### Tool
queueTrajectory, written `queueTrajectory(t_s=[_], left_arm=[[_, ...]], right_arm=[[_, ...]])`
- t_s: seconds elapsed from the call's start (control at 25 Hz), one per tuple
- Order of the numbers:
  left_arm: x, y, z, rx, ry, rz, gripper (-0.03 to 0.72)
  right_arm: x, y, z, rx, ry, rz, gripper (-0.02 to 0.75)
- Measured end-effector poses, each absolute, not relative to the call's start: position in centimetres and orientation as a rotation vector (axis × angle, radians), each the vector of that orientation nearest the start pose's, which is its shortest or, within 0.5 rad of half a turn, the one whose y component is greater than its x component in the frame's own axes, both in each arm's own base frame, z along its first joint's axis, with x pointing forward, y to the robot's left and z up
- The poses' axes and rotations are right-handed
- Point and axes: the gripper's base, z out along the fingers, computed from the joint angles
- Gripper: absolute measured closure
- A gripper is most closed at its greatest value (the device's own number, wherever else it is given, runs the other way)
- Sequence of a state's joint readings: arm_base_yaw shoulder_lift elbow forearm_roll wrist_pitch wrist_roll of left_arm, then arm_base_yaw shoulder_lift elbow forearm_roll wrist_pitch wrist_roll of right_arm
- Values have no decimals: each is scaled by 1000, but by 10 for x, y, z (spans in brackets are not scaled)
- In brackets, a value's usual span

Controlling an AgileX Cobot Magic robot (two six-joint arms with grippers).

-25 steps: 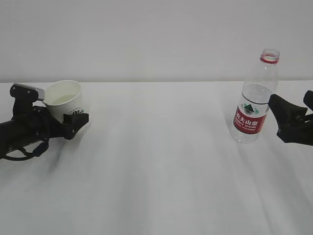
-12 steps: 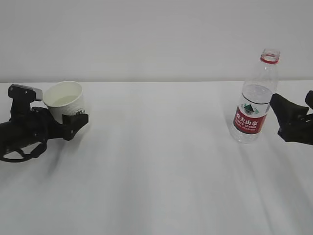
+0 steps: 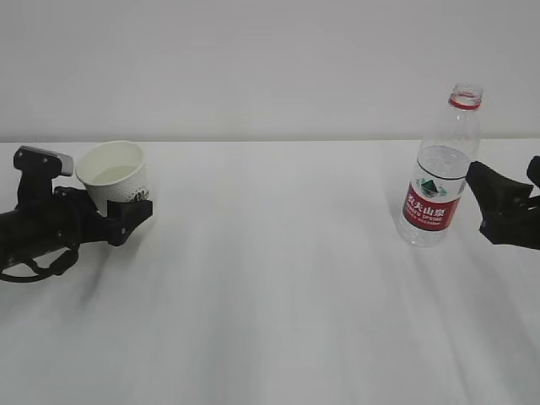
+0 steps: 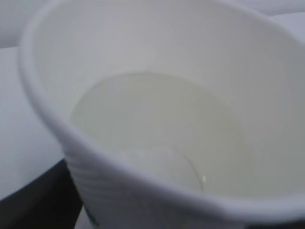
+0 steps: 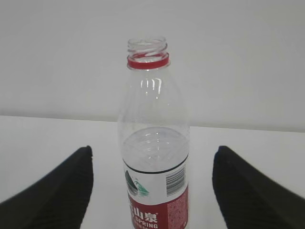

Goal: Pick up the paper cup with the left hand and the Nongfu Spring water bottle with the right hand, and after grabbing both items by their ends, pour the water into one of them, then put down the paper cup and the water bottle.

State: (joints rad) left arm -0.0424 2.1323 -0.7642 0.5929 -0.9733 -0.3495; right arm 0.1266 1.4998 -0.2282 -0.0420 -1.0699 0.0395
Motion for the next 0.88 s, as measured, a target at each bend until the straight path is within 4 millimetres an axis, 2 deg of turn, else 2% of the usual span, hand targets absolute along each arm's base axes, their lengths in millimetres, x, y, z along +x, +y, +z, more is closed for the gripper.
queueTrajectory(t_s=[0.2,0.88], left_arm=[[343,-58,74,366,1936,-515,-1],[306,-60,65,328,1957,-604,20]], right_arm=[[222,31,173,-113,1684,139,150],[222,31,173,-113,1684,136,150]])
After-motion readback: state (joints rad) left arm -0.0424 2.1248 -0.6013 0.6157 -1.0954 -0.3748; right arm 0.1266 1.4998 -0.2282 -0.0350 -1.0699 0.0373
